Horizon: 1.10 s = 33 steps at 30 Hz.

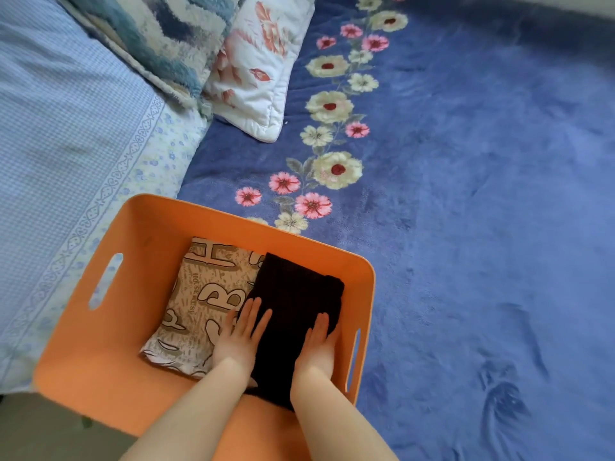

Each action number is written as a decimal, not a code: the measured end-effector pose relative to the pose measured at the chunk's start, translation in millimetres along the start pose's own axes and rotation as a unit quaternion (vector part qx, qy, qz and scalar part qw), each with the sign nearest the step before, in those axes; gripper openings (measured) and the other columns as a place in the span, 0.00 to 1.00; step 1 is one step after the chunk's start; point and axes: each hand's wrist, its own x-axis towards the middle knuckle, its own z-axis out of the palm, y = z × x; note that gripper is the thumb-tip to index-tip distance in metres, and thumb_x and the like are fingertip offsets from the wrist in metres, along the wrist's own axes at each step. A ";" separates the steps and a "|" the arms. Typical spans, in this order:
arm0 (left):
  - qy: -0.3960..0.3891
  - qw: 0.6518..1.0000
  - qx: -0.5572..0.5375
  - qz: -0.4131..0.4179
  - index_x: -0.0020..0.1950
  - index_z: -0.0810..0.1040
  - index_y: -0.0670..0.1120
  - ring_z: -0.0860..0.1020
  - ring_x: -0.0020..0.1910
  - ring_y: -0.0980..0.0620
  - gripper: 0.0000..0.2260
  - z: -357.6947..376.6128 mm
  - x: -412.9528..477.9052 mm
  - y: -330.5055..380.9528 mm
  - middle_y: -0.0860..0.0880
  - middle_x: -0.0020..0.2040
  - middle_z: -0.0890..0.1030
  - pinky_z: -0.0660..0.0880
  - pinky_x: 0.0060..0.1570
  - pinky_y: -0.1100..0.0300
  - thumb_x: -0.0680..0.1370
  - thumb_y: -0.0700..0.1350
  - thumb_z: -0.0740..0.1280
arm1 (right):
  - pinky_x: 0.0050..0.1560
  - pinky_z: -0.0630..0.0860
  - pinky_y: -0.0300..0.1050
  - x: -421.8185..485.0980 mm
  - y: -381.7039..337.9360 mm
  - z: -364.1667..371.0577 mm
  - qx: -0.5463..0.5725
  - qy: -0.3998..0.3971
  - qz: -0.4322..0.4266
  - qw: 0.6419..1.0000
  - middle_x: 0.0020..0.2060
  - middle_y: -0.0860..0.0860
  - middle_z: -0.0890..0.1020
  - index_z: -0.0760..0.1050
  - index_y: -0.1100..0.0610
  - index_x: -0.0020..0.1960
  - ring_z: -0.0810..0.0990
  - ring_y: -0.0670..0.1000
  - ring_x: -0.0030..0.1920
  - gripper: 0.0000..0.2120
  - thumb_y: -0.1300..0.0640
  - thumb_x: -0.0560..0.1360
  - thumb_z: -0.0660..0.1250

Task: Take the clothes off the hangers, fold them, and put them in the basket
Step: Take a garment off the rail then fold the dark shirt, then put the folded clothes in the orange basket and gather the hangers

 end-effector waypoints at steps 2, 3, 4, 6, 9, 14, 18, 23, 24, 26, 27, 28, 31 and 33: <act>-0.023 0.999 -0.007 -0.021 0.70 0.23 0.43 0.31 0.75 0.39 0.51 -8.1 1.3 9.8 0.37 0.75 0.29 0.38 0.73 0.42 0.77 0.59 0.66 | 0.69 0.47 0.74 4.1 -7.2 5.6 -0.001 0.005 -0.009 1.000 0.78 0.63 0.44 0.41 0.60 0.80 0.39 0.69 0.76 0.37 0.44 0.82 0.54; -0.025 0.999 -0.011 -0.025 0.72 0.25 0.44 0.33 0.76 0.40 0.51 -13.9 1.9 11.3 0.37 0.76 0.31 0.39 0.74 0.41 0.77 0.55 0.67 | 0.70 0.47 0.73 2.8 -2.8 2.0 0.008 0.017 -0.012 1.000 0.78 0.62 0.46 0.42 0.59 0.80 0.41 0.68 0.76 0.35 0.44 0.82 0.54; -0.024 0.999 -0.014 -0.026 0.76 0.29 0.44 0.36 0.77 0.41 0.50 -20.5 -0.4 10.1 0.38 0.77 0.33 0.41 0.74 0.41 0.76 0.53 0.69 | 0.71 0.47 0.71 -3.7 3.3 -4.2 0.023 0.031 -0.020 0.999 0.78 0.62 0.48 0.44 0.59 0.80 0.43 0.68 0.76 0.33 0.45 0.83 0.53; -0.005 0.999 -0.045 -0.027 0.80 0.40 0.45 0.43 0.79 0.42 0.44 -36.6 -12.6 3.4 0.41 0.80 0.41 0.45 0.75 0.42 0.76 0.52 0.68 | 0.73 0.48 0.68 -29.9 19.5 -22.0 0.054 0.063 -0.050 0.995 0.78 0.61 0.53 0.48 0.60 0.79 0.47 0.67 0.77 0.31 0.47 0.83 0.53; 0.082 0.983 -0.136 -0.087 0.79 0.53 0.46 0.53 0.78 0.44 0.34 -65.4 -48.3 0.3 0.43 0.79 0.53 0.51 0.76 0.44 0.78 0.53 0.64 | 0.74 0.51 0.66 -90.5 54.1 -38.7 0.043 0.160 -0.080 0.983 0.76 0.64 0.56 0.52 0.63 0.78 0.49 0.67 0.77 0.31 0.49 0.82 0.56; 0.189 0.945 -0.235 -0.124 0.74 0.65 0.46 0.63 0.74 0.44 0.25 -135.9 -129.3 42.7 0.43 0.76 0.62 0.59 0.72 0.48 0.78 0.50 0.63 | 0.69 0.63 0.56 -197.0 133.5 5.3 0.056 0.399 -0.125 0.906 0.67 0.61 0.71 0.66 0.64 0.70 0.64 0.62 0.71 0.21 0.58 0.79 0.58; 0.263 0.928 -0.253 -0.071 0.67 0.72 0.43 0.69 0.67 0.40 0.20 -188.3 -197.1 142.8 0.41 0.68 0.69 0.67 0.65 0.50 0.76 0.47 0.64 | 0.60 0.67 0.52 -268.9 211.3 109.9 0.097 0.429 -0.109 0.891 0.58 0.56 0.76 0.73 0.60 0.60 0.70 0.58 0.64 0.14 0.57 0.76 0.62; 0.277 0.932 -0.216 0.092 0.69 0.71 0.45 0.67 0.68 0.42 0.20 -249.2 -254.5 331.8 0.43 0.69 0.68 0.68 0.64 0.52 0.77 0.47 0.63 | 0.62 0.67 0.51 -352.2 315.2 285.2 0.202 0.359 0.039 0.911 0.62 0.54 0.74 0.71 0.57 0.63 0.68 0.56 0.67 0.16 0.53 0.77 0.61; 0.272 0.931 -0.211 0.123 0.69 0.71 0.45 0.67 0.68 0.43 0.20 -256.5 -263.0 359.1 0.44 0.69 0.68 0.68 0.63 0.52 0.77 0.47 0.63 | 0.61 0.67 0.51 -362.0 328.6 309.5 0.226 0.343 0.065 0.909 0.62 0.54 0.74 0.71 0.57 0.64 0.68 0.56 0.67 0.17 0.53 0.78 0.60; 0.266 0.924 -0.186 0.201 0.69 0.70 0.46 0.66 0.68 0.44 0.19 -283.0 -285.4 435.5 0.45 0.69 0.68 0.69 0.62 0.53 0.78 0.46 0.62 | 0.60 0.68 0.51 -401.4 365.1 376.4 0.282 0.316 0.142 0.895 0.62 0.55 0.74 0.70 0.57 0.64 0.69 0.57 0.66 0.16 0.54 0.78 0.59; 0.267 0.920 -0.161 0.236 0.70 0.69 0.46 0.65 0.68 0.45 0.19 -298.4 -295.9 473.4 0.46 0.69 0.67 0.69 0.62 0.53 0.78 0.47 0.62 | 0.60 0.68 0.51 -422.5 381.9 409.0 0.316 0.302 0.178 0.881 0.63 0.55 0.73 0.70 0.57 0.66 0.69 0.58 0.66 0.17 0.53 0.79 0.58; 0.263 0.918 -0.149 0.257 0.70 0.69 0.46 0.65 0.68 0.45 0.20 -307.1 -301.9 496.4 0.46 0.69 0.67 0.69 0.62 0.53 0.79 0.47 0.62 | 0.60 0.68 0.51 -434.1 392.0 428.5 0.343 0.295 0.198 0.869 0.64 0.55 0.73 0.69 0.58 0.67 0.69 0.58 0.66 0.18 0.53 0.79 0.58; 0.270 0.898 -0.086 0.337 0.69 0.70 0.46 0.66 0.68 0.43 0.20 -341.4 -328.0 591.3 0.45 0.68 0.68 0.70 0.63 0.50 0.78 0.48 0.62 | 0.61 0.68 0.53 -481.5 427.3 502.1 0.419 0.269 0.280 0.821 0.65 0.56 0.73 0.68 0.58 0.68 0.69 0.58 0.66 0.18 0.53 0.80 0.58; 0.273 0.885 -0.048 0.374 0.69 0.70 0.46 0.67 0.68 0.42 0.20 -358.6 -345.1 647.9 0.44 0.67 0.69 0.70 0.62 0.50 0.78 0.48 0.63 | 0.62 0.68 0.54 -504.2 448.0 543.3 0.450 0.259 0.332 0.787 0.65 0.56 0.72 0.68 0.58 0.68 0.68 0.58 0.66 0.19 0.52 0.80 0.58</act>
